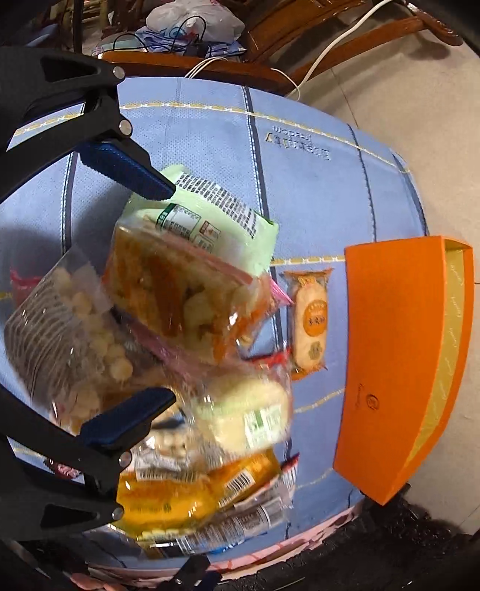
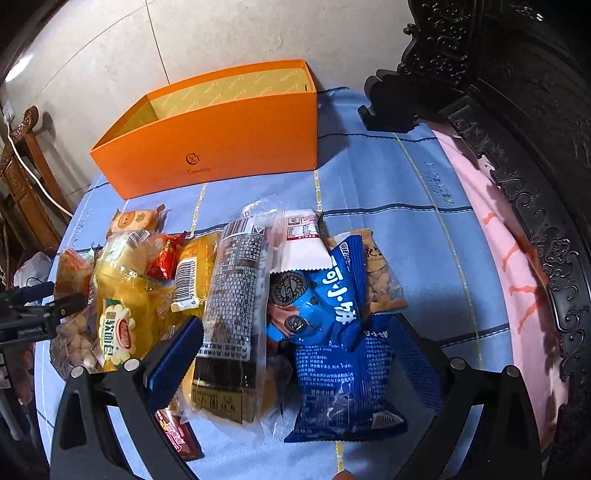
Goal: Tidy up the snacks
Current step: 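Grasp the orange cracker bag with the left tool while the right tool grasps the dark tube snack, then carry both snacks into the orange box and open both tools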
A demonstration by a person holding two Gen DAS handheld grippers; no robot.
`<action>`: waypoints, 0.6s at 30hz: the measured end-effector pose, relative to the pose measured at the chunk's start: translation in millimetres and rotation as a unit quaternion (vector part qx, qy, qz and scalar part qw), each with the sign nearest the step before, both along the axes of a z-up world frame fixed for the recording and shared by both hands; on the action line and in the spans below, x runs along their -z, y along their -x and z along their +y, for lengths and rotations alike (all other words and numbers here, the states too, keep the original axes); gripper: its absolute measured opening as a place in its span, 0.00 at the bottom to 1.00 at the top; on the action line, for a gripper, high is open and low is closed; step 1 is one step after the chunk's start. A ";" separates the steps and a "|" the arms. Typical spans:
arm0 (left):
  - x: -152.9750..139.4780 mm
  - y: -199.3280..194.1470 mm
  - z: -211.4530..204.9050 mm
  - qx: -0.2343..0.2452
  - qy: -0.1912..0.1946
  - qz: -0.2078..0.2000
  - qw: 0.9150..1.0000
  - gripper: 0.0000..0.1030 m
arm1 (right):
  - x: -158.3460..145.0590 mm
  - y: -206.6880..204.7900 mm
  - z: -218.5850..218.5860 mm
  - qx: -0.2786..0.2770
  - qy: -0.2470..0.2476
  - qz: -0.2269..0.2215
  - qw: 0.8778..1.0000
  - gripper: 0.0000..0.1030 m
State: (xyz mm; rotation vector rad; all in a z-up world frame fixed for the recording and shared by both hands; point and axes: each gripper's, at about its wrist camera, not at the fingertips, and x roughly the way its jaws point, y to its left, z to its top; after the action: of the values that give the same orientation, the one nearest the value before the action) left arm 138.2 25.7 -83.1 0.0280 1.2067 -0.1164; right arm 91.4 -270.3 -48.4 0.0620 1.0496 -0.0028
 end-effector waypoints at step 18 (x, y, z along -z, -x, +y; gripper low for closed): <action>-8.5 13.7 25.1 -0.013 0.002 0.003 1.000 0.47 | 0.5 -0.1 -15.1 0.004 0.015 0.012 1.000 0.97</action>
State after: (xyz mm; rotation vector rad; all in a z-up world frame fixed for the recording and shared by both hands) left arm 124.5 50.8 -74.5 0.0087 1.2126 -0.0949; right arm 91.4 -285.4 -49.0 0.0387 1.0735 -0.0268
